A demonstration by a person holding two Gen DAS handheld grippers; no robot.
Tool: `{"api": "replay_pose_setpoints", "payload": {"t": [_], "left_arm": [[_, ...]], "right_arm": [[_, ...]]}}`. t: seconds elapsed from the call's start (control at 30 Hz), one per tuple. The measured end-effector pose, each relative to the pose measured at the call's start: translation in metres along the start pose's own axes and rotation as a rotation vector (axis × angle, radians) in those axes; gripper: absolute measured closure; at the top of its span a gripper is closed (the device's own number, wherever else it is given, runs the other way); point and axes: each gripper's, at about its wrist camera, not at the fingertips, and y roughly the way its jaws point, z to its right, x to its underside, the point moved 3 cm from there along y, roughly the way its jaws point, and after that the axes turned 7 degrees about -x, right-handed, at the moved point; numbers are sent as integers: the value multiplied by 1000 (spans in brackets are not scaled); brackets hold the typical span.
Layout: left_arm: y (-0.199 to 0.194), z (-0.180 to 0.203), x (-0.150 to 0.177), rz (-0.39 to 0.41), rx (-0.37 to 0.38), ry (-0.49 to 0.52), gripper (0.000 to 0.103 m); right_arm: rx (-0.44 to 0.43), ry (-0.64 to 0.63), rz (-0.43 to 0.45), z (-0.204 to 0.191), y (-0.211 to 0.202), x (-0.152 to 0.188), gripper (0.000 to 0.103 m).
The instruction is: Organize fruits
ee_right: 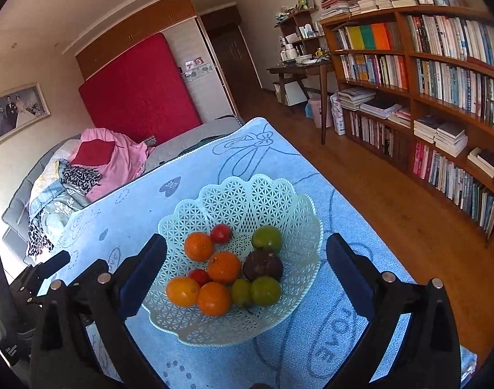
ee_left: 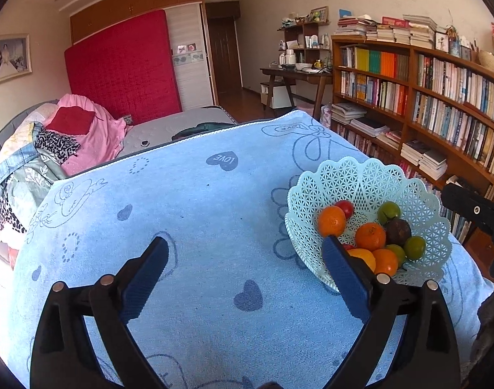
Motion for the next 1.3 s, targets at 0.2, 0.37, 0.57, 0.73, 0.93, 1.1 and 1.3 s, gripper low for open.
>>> {"api": "replay_pose_setpoints", "payload": {"t": [0.2,0.37,0.57,0.73,0.93,1.1,1.3], "left_arm": [[-11,-2,0,28,-26,8,8],[-20,-4,3,54,-51,22,8],[-31,-9,8,80,-87,29,8],[-38,-10,11,94,-104,41,8],[-42,-13,12,97,-120,41,7],[-42,-13,16,92,-125,43,5],[-43,-13,17,92,-127,45,5]], "right_arm": [[7,-47,-45,-6,-5,15,3],[1,-87,-70,-17,-6,26,3],[17,-161,-73,-35,-10,33,3],[36,-220,-74,-45,-15,39,3],[46,-220,-82,-46,-15,42,3],[49,-224,-87,-49,-15,44,3],[56,-222,-91,-49,-15,44,3]]}}
